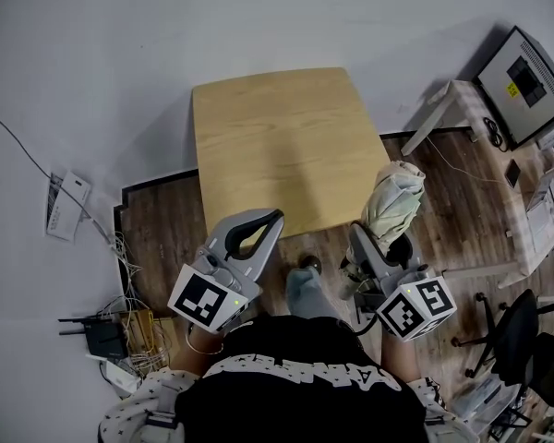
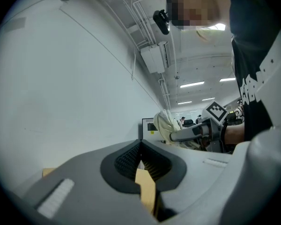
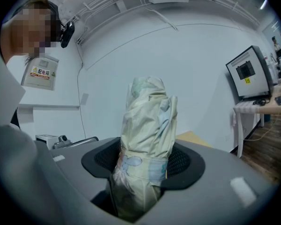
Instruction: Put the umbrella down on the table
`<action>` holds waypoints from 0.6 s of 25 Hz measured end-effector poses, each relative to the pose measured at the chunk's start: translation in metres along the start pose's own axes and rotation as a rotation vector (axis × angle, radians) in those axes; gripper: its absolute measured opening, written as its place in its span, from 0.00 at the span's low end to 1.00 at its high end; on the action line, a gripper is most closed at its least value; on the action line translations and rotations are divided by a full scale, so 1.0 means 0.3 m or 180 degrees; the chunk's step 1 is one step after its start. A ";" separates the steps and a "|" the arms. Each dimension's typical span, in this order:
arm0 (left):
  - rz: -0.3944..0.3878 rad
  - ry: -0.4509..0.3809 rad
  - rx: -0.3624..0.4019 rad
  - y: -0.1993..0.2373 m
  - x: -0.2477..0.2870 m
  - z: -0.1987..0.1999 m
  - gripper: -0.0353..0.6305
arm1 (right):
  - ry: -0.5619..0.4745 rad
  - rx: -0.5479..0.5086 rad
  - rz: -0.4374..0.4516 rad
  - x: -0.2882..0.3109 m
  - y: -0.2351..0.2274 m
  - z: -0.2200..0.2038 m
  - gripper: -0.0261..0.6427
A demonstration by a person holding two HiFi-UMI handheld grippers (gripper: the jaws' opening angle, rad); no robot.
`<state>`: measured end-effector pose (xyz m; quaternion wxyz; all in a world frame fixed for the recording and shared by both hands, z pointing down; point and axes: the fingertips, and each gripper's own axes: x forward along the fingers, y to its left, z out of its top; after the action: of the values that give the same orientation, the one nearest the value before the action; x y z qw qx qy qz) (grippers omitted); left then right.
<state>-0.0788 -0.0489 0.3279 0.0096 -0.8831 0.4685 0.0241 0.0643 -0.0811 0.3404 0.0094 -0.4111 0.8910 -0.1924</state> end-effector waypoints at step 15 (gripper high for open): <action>0.0109 0.0255 -0.0018 0.049 0.094 -0.015 0.04 | 0.0064 0.0116 0.0081 0.120 -0.110 0.021 0.48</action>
<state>-0.0750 -0.0806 0.3312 -0.0121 -0.8752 0.4836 -0.0099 0.0658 -0.1291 0.3513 0.0104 -0.3975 0.8926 -0.2125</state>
